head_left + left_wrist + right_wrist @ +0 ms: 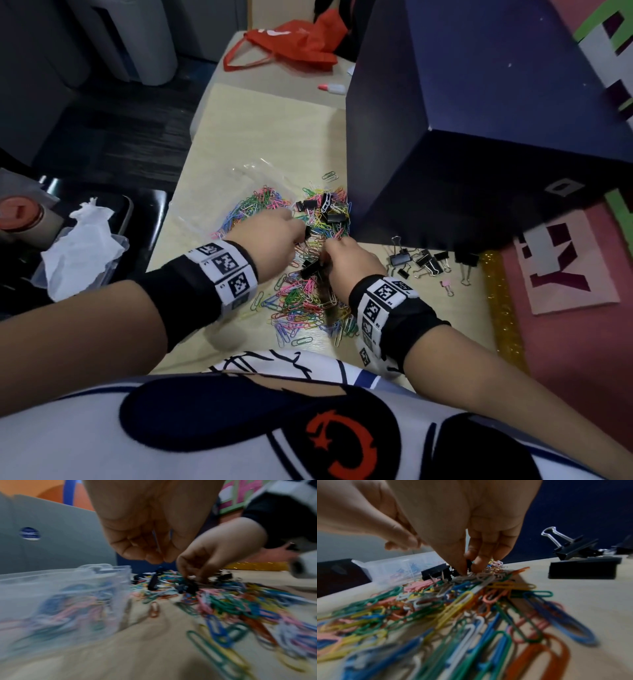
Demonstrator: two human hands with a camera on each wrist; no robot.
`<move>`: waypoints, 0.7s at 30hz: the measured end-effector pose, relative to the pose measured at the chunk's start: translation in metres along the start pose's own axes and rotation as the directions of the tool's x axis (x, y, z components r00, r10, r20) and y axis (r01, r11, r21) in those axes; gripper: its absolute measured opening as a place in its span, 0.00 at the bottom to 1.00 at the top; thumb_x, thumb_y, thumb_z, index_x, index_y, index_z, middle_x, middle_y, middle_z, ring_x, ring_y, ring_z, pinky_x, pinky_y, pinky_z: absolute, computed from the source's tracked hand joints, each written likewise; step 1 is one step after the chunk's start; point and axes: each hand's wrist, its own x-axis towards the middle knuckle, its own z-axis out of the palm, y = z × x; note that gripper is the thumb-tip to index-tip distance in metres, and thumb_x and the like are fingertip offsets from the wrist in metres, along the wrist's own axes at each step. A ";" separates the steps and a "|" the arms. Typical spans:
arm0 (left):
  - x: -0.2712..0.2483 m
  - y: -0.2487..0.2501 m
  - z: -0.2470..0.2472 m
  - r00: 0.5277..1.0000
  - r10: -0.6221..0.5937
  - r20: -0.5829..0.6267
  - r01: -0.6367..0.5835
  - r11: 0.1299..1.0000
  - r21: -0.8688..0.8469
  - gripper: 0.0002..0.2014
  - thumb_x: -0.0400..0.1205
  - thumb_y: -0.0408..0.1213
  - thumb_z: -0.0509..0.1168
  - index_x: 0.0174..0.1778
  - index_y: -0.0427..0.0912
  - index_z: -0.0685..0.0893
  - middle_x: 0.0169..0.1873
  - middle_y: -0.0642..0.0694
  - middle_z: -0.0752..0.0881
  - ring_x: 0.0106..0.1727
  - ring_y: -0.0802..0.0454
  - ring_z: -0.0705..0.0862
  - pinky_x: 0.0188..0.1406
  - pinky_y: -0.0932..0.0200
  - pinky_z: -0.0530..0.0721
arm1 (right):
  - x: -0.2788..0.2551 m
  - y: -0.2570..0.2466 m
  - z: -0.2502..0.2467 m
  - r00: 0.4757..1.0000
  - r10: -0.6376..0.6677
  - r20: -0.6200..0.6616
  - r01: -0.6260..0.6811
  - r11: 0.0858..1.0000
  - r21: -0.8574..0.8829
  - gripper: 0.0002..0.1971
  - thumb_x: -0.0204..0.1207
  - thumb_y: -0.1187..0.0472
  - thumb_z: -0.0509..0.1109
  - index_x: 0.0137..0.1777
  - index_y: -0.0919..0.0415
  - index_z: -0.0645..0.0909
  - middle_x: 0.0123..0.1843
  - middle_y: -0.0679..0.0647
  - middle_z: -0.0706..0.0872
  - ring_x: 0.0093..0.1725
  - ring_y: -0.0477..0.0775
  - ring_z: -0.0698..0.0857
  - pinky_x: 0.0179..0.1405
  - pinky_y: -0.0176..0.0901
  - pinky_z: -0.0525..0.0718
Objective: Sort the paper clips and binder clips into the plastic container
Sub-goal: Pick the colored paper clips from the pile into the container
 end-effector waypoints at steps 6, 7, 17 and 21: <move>0.003 0.027 0.019 0.966 0.173 0.192 -0.217 0.948 0.235 0.18 0.77 0.37 0.63 0.63 0.49 0.79 0.53 0.45 0.79 0.53 0.43 0.81 0.65 0.38 0.77 | -0.009 0.021 -0.007 0.972 0.201 -0.120 -0.179 0.968 0.174 0.11 0.79 0.62 0.62 0.59 0.50 0.74 0.60 0.54 0.74 0.53 0.60 0.82 0.48 0.49 0.80; 0.004 0.029 0.019 0.964 0.161 0.210 -0.210 0.948 0.240 0.19 0.78 0.38 0.63 0.66 0.50 0.77 0.56 0.46 0.78 0.55 0.42 0.80 0.61 0.39 0.79 | -0.013 0.027 -0.010 0.959 0.247 -0.141 -0.220 0.959 0.180 0.10 0.79 0.61 0.62 0.59 0.51 0.74 0.61 0.54 0.74 0.53 0.60 0.81 0.48 0.49 0.79; 0.006 0.022 0.016 0.966 0.092 0.242 -0.138 0.974 0.180 0.11 0.81 0.39 0.64 0.57 0.41 0.78 0.53 0.41 0.82 0.53 0.42 0.82 0.48 0.53 0.79 | -0.024 0.036 -0.013 0.952 0.246 -0.181 -0.224 0.965 0.135 0.11 0.81 0.56 0.61 0.61 0.52 0.76 0.62 0.55 0.75 0.63 0.59 0.75 0.60 0.54 0.77; -0.006 0.012 0.011 0.981 0.032 0.189 -0.052 0.994 0.100 0.08 0.78 0.39 0.67 0.51 0.43 0.80 0.49 0.42 0.83 0.51 0.41 0.82 0.46 0.52 0.80 | -0.010 0.010 -0.009 0.993 0.077 -0.093 -0.069 0.993 0.094 0.11 0.81 0.57 0.62 0.61 0.52 0.79 0.61 0.54 0.78 0.63 0.59 0.75 0.61 0.50 0.77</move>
